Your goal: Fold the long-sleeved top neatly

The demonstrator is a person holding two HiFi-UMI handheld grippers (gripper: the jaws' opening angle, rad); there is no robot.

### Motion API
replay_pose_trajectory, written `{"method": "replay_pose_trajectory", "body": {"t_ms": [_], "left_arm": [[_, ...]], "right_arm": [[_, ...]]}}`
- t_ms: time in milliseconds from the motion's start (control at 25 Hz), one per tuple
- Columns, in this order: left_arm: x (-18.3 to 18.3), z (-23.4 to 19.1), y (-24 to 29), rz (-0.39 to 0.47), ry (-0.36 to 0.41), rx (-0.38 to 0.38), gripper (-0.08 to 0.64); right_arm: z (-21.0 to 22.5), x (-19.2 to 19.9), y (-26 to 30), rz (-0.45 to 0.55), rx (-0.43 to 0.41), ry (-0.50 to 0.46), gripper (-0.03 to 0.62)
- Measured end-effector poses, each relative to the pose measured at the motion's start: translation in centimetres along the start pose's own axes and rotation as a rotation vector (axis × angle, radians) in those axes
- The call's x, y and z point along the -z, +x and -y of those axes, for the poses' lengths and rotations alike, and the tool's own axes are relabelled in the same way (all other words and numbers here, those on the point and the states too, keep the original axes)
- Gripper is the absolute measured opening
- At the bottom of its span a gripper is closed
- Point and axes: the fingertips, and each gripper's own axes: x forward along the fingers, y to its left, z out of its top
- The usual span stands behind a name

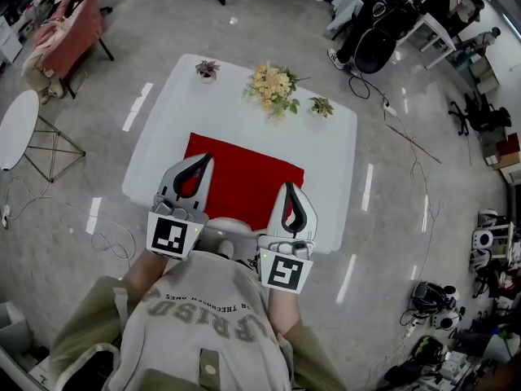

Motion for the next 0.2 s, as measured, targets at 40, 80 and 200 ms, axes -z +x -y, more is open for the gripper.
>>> {"method": "replay_pose_trajectory", "body": {"t_ms": [40, 80, 200], "left_arm": [[0.03, 0.06, 0.02, 0.000, 0.001, 0.000, 0.011], [0.05, 0.13, 0.05, 0.001, 0.000, -0.001, 0.011], [0.08, 0.32, 0.19, 0.003, -0.005, -0.004, 0.011]], "right_arm": [[0.06, 0.05, -0.03, -0.001, -0.001, -0.002, 0.000], [0.13, 0.10, -0.05, -0.003, -0.002, -0.004, 0.000], [0.36, 0.12, -0.04, -0.001, -0.004, -0.008, 0.000]]}}
